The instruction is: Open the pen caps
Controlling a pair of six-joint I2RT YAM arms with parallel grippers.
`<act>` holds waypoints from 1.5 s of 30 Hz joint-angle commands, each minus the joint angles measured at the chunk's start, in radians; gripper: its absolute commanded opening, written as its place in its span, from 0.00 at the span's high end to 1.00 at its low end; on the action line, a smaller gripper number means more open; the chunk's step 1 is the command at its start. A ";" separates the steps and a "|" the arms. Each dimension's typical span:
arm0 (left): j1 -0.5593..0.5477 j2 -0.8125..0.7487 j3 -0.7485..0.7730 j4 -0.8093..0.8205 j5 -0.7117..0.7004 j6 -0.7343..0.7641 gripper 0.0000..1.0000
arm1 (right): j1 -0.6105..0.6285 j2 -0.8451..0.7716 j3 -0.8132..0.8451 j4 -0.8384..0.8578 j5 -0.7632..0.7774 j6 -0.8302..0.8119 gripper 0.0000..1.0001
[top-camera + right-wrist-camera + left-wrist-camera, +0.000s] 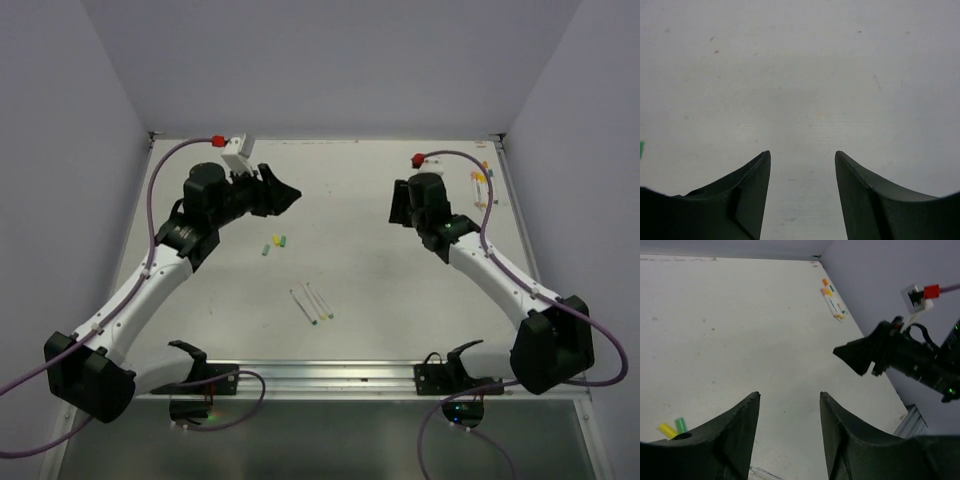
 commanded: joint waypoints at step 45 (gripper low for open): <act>-0.012 -0.007 -0.410 0.409 0.328 -0.107 0.34 | -0.665 0.925 0.691 0.023 -0.143 -0.392 0.56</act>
